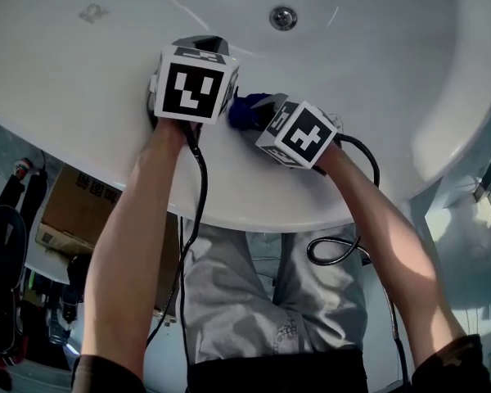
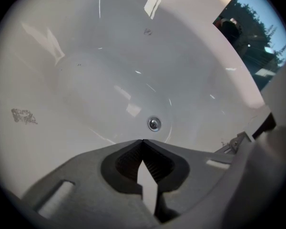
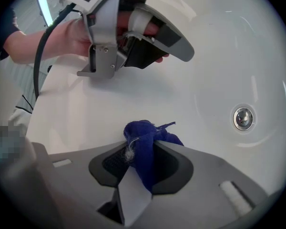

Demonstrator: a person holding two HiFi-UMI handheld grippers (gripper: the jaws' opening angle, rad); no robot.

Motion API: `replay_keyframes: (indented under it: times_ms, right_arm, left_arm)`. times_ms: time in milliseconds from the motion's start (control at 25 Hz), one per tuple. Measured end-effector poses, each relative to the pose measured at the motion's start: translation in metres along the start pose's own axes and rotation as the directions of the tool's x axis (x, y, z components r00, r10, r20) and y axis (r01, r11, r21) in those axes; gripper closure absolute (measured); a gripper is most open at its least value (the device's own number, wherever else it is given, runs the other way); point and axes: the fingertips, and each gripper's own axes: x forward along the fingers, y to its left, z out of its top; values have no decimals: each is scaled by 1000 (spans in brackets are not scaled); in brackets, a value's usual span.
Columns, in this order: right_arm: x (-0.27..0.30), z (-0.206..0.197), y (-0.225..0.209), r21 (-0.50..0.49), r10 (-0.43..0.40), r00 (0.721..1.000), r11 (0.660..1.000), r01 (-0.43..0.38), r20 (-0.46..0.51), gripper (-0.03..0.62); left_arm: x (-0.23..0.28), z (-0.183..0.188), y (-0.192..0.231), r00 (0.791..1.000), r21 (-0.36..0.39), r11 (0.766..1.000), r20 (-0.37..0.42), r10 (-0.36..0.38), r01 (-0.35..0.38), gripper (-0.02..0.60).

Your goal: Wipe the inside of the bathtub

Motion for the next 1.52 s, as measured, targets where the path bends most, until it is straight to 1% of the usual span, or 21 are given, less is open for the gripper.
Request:
replay_keyframes:
  times_ms: [200, 440, 640, 840, 1000, 1200, 1320, 1440, 1520]
  right_arm:
    - [-10, -2, 26, -3, -9, 1000, 1000, 9, 7, 471]
    - [-31, 1, 64, -7, 74, 997, 997, -74, 31, 473]
    - [-43, 5, 92, -8, 123, 991, 992, -123, 41, 471]
    - [-58, 12, 119, -46, 173, 983, 984, -170, 67, 473]
    - [-71, 9, 142, -26, 232, 970, 973, -231, 79, 473]
    - [-89, 9, 168, -78, 281, 954, 959, -273, 106, 473]
    - [-95, 4, 178, -67, 321, 940, 947, -316, 112, 473]
    - [-96, 6, 173, -32, 359, 921, 933, -359, 148, 473]
    - [-98, 11, 159, -5, 345, 919, 937, -350, 191, 471]
  left_arm:
    - [-1, -7, -6, 1000, 0, 1000, -26, -13, 13, 578]
    - [2, -11, -11, 999, 5, 1000, -43, -16, 16, 578]
    - [5, -13, -13, 999, 11, 1000, -48, -19, 19, 578]
    - [5, -17, -15, 998, 7, 1000, -59, -10, 11, 578]
    - [4, -21, -19, 998, -7, 1000, -68, -4, 4, 578]
    - [5, -25, -29, 997, -1, 1000, -76, -5, 5, 578]
    - [6, -28, -33, 997, -9, 1000, -79, -10, 9, 578]
    - [9, -29, -32, 997, -21, 1000, -79, -15, 13, 578]
    - [8, -30, -32, 997, -27, 1000, -75, -14, 12, 578]
